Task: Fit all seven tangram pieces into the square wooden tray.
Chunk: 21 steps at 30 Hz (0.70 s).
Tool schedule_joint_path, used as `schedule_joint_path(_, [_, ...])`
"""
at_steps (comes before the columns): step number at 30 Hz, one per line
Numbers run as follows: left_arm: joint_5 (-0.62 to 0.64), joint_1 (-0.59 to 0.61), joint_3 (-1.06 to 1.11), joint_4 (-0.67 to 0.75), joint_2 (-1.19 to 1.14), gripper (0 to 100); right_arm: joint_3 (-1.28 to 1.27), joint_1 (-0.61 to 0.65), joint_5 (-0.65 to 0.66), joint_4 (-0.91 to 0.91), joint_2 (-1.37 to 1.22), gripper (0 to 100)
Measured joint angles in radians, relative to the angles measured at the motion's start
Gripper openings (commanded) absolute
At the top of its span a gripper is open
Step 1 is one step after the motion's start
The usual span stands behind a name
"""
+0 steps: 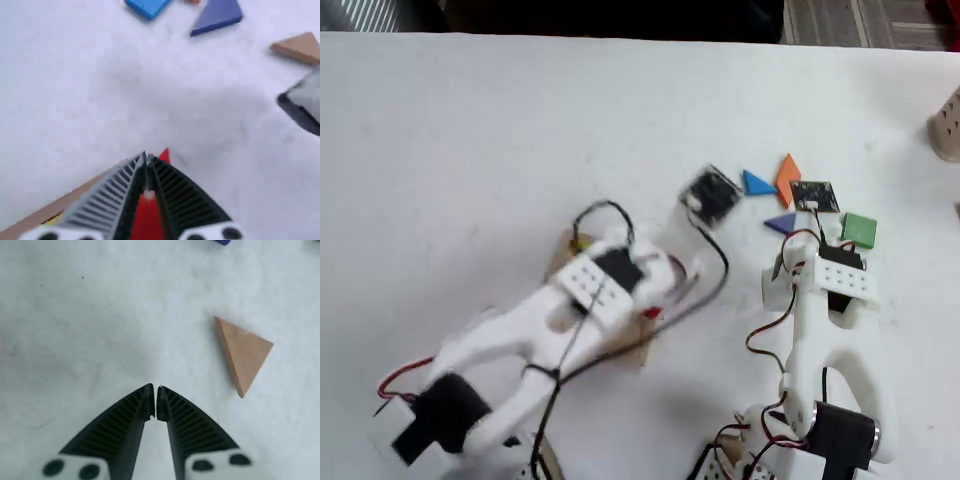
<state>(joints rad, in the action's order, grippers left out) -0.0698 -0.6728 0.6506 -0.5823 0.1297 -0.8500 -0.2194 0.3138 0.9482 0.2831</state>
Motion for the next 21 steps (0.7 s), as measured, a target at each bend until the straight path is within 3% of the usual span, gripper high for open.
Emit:
schedule_joint_path(6, [0.000,-0.138,0.123,0.115,0.014,2,-0.009,0.002,0.000,-0.009,0.000,1.8])
schedule_joint_path(10, [-0.002,-0.133,0.123,0.167,-0.038,2,-0.009,0.000,0.000,-0.012,0.000,1.8])
schedule_joint_path(15, [-0.002,-0.089,0.040,0.170,-0.201,2,-0.009,0.000,0.000,-0.012,0.000,1.8])
schedule_joint_path(21, [-0.002,-0.037,-0.015,0.143,-0.224,2,-0.009,0.000,0.000,-0.012,0.000,1.8])
